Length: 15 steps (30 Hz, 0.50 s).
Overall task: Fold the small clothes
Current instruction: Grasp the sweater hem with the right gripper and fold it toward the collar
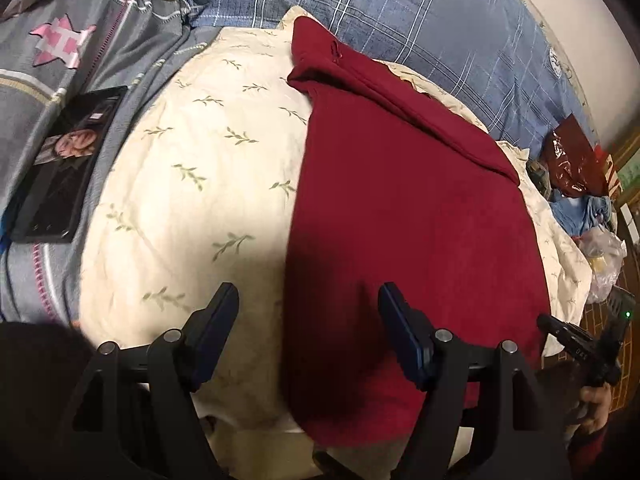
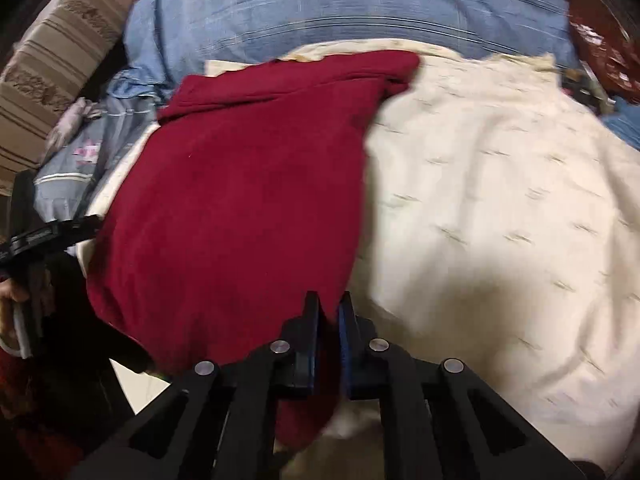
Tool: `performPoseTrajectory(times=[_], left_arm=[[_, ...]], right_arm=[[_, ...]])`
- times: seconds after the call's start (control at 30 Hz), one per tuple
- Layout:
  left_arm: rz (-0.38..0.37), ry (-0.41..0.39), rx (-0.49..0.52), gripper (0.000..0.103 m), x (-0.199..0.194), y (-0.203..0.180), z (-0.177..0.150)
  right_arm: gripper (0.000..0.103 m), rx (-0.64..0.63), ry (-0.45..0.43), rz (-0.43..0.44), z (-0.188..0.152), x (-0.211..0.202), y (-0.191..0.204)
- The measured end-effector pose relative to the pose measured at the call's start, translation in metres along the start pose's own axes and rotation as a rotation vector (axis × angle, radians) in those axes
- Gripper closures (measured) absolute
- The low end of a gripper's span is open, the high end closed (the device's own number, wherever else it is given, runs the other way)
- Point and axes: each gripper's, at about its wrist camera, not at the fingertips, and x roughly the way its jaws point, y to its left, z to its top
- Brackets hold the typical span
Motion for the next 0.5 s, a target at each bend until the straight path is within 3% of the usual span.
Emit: performPoseTrajectory(times=[0.13,0.23,0.3,0.5], left_arm=[[-0.014,0.045,0.011,0.031,0.008,-0.005,-0.016],[0.003,0.045,0.047,0.031,0.006,-0.010,-0.026],[0.013,0.044,0.060,0.031,0.007,-0.013,-0.029],[0.014,0.051,0.086,0.031,0.012,-0.027,-0.034]], right_arm=[[0.098,0.060,0.029,0.028,-0.013,0.013,-0.012],[0.087,0.090,0.038,0.091,-0.018,0.011,-0.016],[0.065,0.091,0.055,0.122,-0.021,0.013,-0.017],[0.063,0.006,0.076,0.136,-0.028,0.023,0.006]])
